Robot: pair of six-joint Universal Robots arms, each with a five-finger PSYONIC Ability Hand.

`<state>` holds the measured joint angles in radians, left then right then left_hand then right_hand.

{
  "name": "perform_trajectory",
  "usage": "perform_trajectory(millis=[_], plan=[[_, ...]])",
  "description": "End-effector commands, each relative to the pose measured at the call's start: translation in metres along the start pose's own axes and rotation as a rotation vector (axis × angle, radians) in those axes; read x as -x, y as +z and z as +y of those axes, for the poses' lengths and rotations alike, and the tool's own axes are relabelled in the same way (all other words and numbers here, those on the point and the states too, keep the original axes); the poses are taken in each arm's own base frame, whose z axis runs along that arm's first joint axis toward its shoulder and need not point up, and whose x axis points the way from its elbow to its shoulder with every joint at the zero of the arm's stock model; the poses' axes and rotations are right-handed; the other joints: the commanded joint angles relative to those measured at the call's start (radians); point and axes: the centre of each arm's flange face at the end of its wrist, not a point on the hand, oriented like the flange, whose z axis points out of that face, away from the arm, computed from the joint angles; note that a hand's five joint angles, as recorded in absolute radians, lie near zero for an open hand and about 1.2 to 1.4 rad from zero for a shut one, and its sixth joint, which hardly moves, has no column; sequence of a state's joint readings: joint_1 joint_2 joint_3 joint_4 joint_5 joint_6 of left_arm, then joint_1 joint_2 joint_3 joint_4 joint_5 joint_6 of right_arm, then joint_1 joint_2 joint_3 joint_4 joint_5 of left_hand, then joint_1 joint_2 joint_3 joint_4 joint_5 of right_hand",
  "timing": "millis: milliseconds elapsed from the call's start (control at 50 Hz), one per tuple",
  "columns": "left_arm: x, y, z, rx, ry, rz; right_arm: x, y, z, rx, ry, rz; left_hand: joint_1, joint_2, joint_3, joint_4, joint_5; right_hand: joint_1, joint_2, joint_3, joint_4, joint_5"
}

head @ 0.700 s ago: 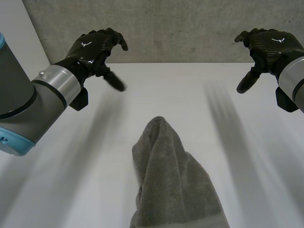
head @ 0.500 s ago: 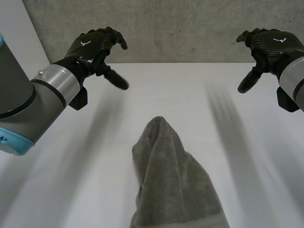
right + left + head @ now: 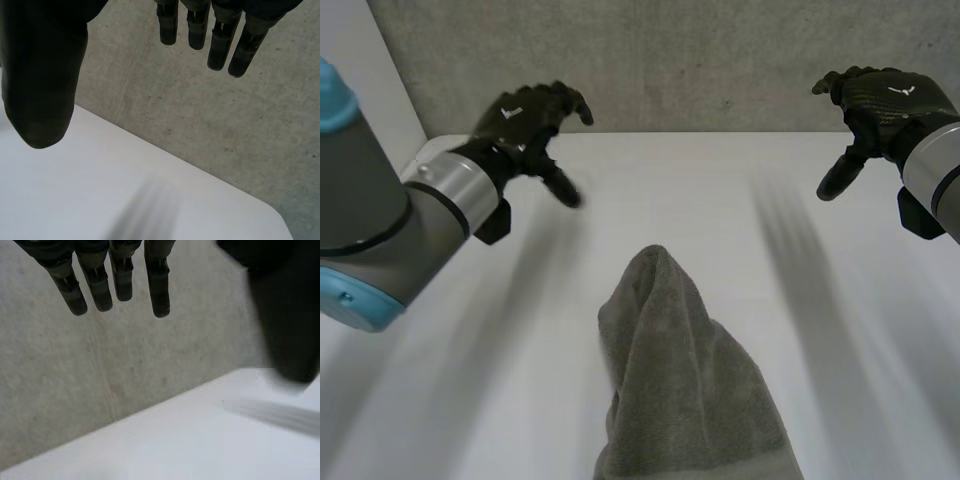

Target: Fold the towel.

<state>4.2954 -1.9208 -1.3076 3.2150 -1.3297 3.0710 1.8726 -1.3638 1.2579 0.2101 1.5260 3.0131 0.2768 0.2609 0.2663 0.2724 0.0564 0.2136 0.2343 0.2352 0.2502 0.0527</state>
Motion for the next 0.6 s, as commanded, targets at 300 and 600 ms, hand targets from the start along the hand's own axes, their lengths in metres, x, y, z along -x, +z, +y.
perform_trajectory(millis=[300, 600], plan=[[-0.048, 0.006, 0.132, 0.316, 0.098, 0.155, 0.016, -0.007, 0.019, 0.117, -0.007, -0.133, -0.066, -0.05, -0.056, -0.062, -0.02, -0.039, -0.06, -0.061, -0.076, -0.053], [-0.067, -0.003, 0.133, 0.324, 0.087, 0.261, 0.031, -0.032, 0.101, 0.408, 0.025, -0.226, 0.531, 0.547, 0.542, 0.536, 0.577, -0.039, -0.06, -0.061, -0.076, -0.053]])
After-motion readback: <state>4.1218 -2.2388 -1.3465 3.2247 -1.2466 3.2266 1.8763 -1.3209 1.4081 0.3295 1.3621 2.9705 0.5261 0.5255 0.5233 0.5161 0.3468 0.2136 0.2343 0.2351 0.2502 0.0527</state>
